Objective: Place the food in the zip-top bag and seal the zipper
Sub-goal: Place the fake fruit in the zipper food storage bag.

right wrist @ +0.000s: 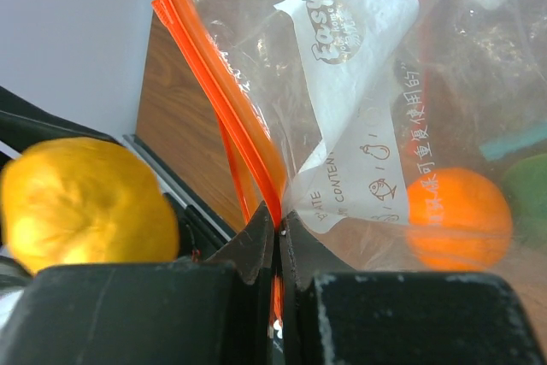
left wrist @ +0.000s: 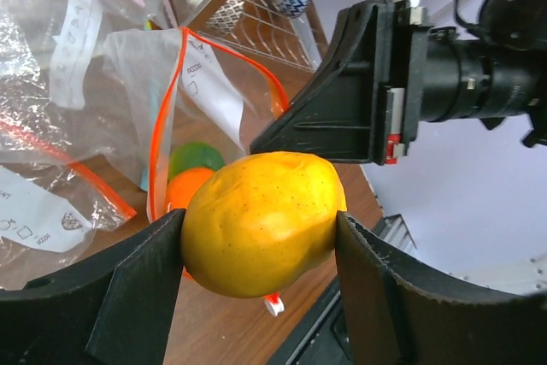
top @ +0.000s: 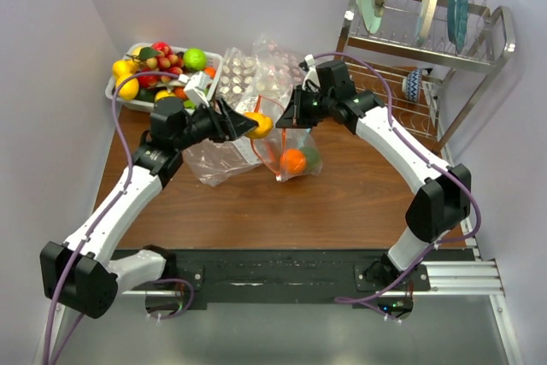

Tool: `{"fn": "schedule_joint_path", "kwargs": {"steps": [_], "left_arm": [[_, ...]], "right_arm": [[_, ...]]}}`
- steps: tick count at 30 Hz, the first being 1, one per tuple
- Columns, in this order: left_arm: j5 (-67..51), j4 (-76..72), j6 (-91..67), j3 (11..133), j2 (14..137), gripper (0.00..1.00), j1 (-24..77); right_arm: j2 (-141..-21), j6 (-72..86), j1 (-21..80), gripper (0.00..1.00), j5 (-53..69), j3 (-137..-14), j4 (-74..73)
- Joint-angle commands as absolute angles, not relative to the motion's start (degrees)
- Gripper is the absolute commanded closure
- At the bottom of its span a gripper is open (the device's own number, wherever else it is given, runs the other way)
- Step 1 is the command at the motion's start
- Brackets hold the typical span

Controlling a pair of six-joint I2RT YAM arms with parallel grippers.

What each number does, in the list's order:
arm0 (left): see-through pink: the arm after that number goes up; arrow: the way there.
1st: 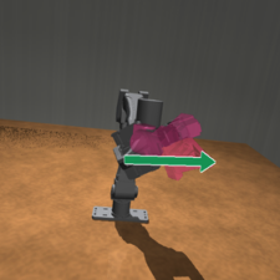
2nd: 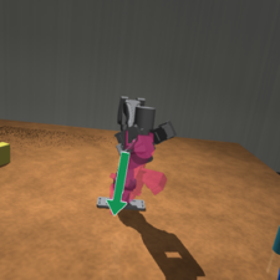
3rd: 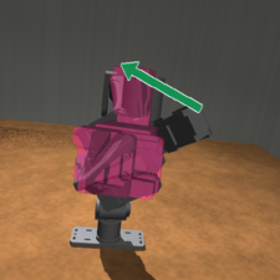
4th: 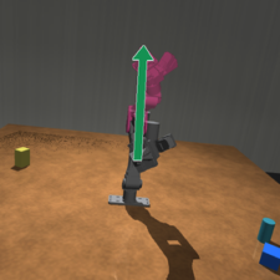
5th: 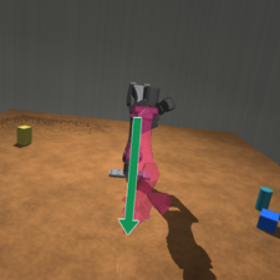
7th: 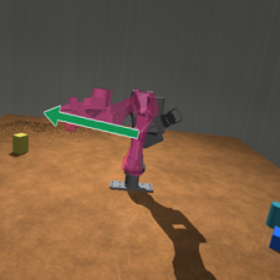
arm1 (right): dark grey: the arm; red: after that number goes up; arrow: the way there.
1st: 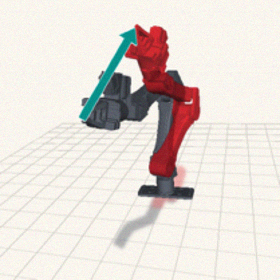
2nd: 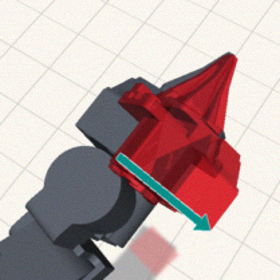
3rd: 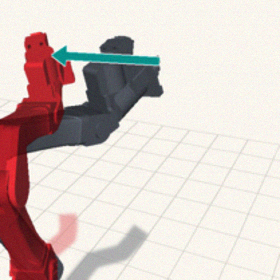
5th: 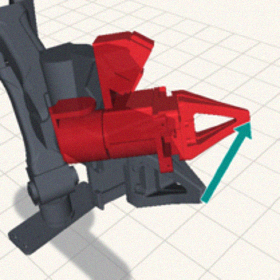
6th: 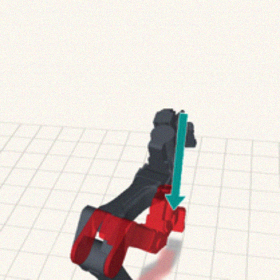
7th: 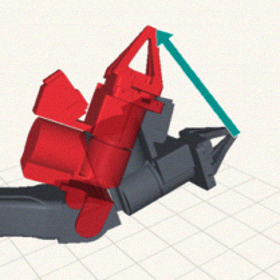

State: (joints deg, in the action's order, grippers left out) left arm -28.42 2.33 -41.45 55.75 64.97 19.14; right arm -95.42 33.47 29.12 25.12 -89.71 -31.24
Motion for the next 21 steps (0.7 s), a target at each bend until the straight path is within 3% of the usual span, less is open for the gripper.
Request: {"fn": "schedule_joint_path", "kwargs": {"steps": [1,21], "left_arm": [[-18.1,4.0,-38.0,56.7,66.4,0.49,23.7],[15.8,7.7,-31.4,69.4,82.6,0.49,41.0]], "right_arm": [[-93.2,33.5,29.2,1.0,25.3,-91.1,-31.2],[-92.0,30.8,29.3,1.0,19.2,-92.3,-35.4]]}}
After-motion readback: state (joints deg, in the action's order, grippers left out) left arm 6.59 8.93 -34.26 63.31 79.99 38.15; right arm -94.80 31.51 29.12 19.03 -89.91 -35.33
